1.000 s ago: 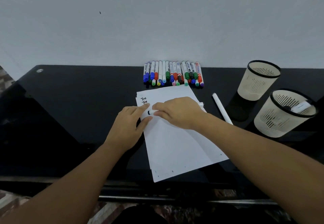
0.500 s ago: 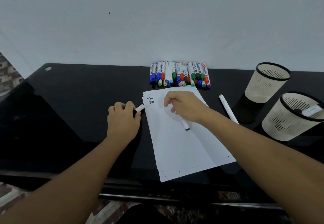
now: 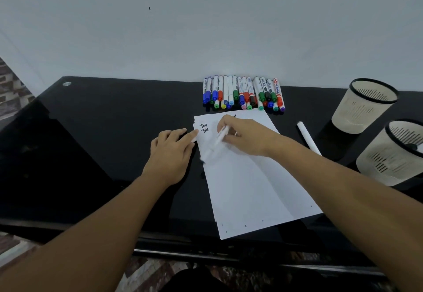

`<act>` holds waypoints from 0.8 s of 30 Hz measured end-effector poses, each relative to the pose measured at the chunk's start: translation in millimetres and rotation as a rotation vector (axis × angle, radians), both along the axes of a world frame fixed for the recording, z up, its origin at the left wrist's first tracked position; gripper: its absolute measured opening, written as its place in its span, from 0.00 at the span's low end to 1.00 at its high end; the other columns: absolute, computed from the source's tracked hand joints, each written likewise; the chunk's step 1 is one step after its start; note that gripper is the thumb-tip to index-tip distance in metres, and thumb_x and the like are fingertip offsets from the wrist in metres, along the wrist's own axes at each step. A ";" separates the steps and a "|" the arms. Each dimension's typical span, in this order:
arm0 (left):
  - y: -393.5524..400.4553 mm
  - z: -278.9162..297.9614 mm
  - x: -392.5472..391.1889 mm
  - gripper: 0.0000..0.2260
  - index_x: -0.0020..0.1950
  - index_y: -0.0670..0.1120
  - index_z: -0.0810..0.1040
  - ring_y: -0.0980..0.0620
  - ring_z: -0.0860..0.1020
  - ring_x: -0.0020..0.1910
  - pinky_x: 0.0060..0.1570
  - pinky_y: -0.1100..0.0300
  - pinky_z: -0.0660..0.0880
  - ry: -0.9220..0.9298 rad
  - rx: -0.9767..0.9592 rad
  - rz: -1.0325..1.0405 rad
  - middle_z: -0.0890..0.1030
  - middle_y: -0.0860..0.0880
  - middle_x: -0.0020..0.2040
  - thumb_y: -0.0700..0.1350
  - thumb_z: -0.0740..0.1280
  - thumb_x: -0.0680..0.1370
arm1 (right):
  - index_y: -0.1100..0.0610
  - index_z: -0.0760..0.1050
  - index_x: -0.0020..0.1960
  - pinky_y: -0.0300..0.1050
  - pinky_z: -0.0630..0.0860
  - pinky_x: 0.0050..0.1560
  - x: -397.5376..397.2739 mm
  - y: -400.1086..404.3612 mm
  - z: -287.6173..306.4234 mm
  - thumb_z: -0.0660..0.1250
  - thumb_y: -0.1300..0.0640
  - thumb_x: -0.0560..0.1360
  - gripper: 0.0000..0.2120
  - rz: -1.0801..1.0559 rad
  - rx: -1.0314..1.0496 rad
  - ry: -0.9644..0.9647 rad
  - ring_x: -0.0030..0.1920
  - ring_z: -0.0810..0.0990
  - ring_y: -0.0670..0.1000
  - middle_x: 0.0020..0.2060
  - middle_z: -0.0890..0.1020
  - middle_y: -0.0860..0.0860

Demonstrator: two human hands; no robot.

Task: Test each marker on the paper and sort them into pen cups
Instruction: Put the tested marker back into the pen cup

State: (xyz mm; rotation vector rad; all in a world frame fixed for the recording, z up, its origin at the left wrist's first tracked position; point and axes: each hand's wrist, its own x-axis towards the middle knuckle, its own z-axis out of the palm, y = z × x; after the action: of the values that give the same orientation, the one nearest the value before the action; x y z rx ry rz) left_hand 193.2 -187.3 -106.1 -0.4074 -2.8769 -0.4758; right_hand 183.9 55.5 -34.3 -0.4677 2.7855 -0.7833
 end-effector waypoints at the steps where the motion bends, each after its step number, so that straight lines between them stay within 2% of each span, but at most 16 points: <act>1: 0.1 -0.7 -0.5 0.19 0.77 0.61 0.66 0.48 0.62 0.72 0.71 0.47 0.59 0.004 0.004 -0.002 0.70 0.53 0.75 0.52 0.54 0.86 | 0.45 0.70 0.64 0.52 0.77 0.47 -0.4 -1.3 -1.1 0.58 0.47 0.86 0.08 0.001 0.027 0.046 0.45 0.79 0.55 0.47 0.81 0.52; 2: 0.1 -1.1 -0.4 0.19 0.78 0.61 0.66 0.48 0.62 0.71 0.71 0.47 0.59 0.011 0.002 -0.005 0.70 0.53 0.74 0.52 0.54 0.86 | 0.45 0.69 0.67 0.53 0.77 0.48 0.3 -3.0 -2.1 0.55 0.42 0.86 0.13 -0.014 0.022 0.072 0.45 0.80 0.54 0.45 0.81 0.52; 4: 0.1 -2.1 -0.7 0.20 0.78 0.62 0.65 0.48 0.63 0.71 0.70 0.46 0.60 0.028 -0.001 -0.007 0.70 0.53 0.74 0.53 0.54 0.86 | 0.44 0.71 0.68 0.48 0.75 0.44 2.6 -9.6 -4.8 0.53 0.38 0.85 0.18 -0.091 -0.110 0.108 0.40 0.78 0.49 0.40 0.79 0.49; 6: -0.3 -2.7 -1.1 0.20 0.78 0.64 0.65 0.47 0.63 0.71 0.70 0.46 0.60 0.028 -0.006 -0.004 0.70 0.52 0.73 0.55 0.54 0.85 | 0.49 0.77 0.58 0.43 0.70 0.40 1.4 -17.6 -11.4 0.56 0.37 0.84 0.19 -0.224 -0.309 0.155 0.36 0.73 0.47 0.35 0.75 0.48; 8: -0.6 -2.6 -1.6 0.19 0.77 0.65 0.66 0.47 0.63 0.71 0.71 0.46 0.60 0.030 -0.009 -0.002 0.70 0.52 0.73 0.56 0.54 0.85 | 0.58 0.75 0.47 0.43 0.66 0.38 -3.4 -26.1 -18.6 0.61 0.39 0.84 0.21 -0.374 -0.534 0.169 0.32 0.69 0.44 0.31 0.70 0.46; 9: -0.7 -2.5 -1.4 0.19 0.77 0.65 0.66 0.47 0.62 0.71 0.71 0.46 0.60 0.030 -0.011 -0.002 0.70 0.52 0.73 0.56 0.54 0.85 | 0.59 0.76 0.47 0.42 0.68 0.38 -5.8 -30.5 -21.6 0.63 0.41 0.83 0.20 -0.432 -0.635 0.149 0.30 0.69 0.43 0.30 0.70 0.45; 11: -0.3 -1.3 -1.0 0.19 0.76 0.66 0.66 0.48 0.62 0.71 0.71 0.46 0.59 0.023 -0.017 -0.004 0.70 0.53 0.74 0.58 0.54 0.85 | 0.55 0.78 0.51 0.44 0.76 0.42 -8.2 -39.4 -26.1 0.65 0.45 0.83 0.13 -0.483 -0.767 0.102 0.33 0.76 0.43 0.34 0.78 0.44; 13: 0.0 -0.6 -0.9 0.19 0.77 0.66 0.66 0.48 0.61 0.71 0.71 0.46 0.59 0.013 -0.024 -0.005 0.69 0.53 0.74 0.58 0.54 0.85 | 0.51 0.77 0.55 0.44 0.80 0.51 -7.5 -44.9 -33.7 0.67 0.48 0.82 0.07 -0.499 -0.810 0.062 0.41 0.84 0.44 0.42 0.85 0.46; 14: 0.1 -0.6 -0.7 0.19 0.76 0.66 0.66 0.48 0.61 0.71 0.71 0.46 0.59 0.015 -0.022 -0.005 0.69 0.53 0.74 0.58 0.54 0.85 | 0.51 0.77 0.57 0.44 0.80 0.53 -6.3 -45.8 -37.9 0.69 0.49 0.81 0.08 -0.503 -0.814 0.059 0.43 0.85 0.45 0.43 0.86 0.47; 17: -0.8 -0.2 -1.1 0.19 0.76 0.66 0.67 0.47 0.62 0.71 0.71 0.45 0.60 0.020 -0.017 -0.011 0.70 0.53 0.73 0.59 0.54 0.84 | 0.53 0.78 0.52 0.48 0.82 0.54 -1.6 -44.1 -46.0 0.71 0.49 0.80 0.08 -0.473 -0.762 0.110 0.44 0.85 0.46 0.41 0.87 0.49; 20: -1.4 0.1 -1.3 0.19 0.75 0.66 0.68 0.46 0.63 0.70 0.70 0.44 0.62 0.019 -0.020 -0.016 0.70 0.52 0.73 0.59 0.54 0.84 | 0.52 0.76 0.49 0.47 0.80 0.52 1.1 -43.4 -46.5 0.69 0.48 0.81 0.08 -0.445 -0.683 0.137 0.45 0.83 0.50 0.42 0.84 0.53; 24: -1.4 0.5 -0.6 0.18 0.74 0.66 0.69 0.46 0.63 0.71 0.70 0.43 0.62 0.012 -0.016 -0.020 0.70 0.52 0.73 0.58 0.54 0.84 | 0.48 0.77 0.50 0.49 0.79 0.58 2.5 -45.7 -46.5 0.66 0.48 0.83 0.06 -0.411 -0.642 0.103 0.49 0.82 0.48 0.44 0.84 0.48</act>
State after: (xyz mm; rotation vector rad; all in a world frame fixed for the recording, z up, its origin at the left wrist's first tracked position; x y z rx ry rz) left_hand 192.6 -188.6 -105.7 -0.4403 -2.8697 -0.4522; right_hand 186.4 9.8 -80.8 -0.0122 2.6997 -1.8062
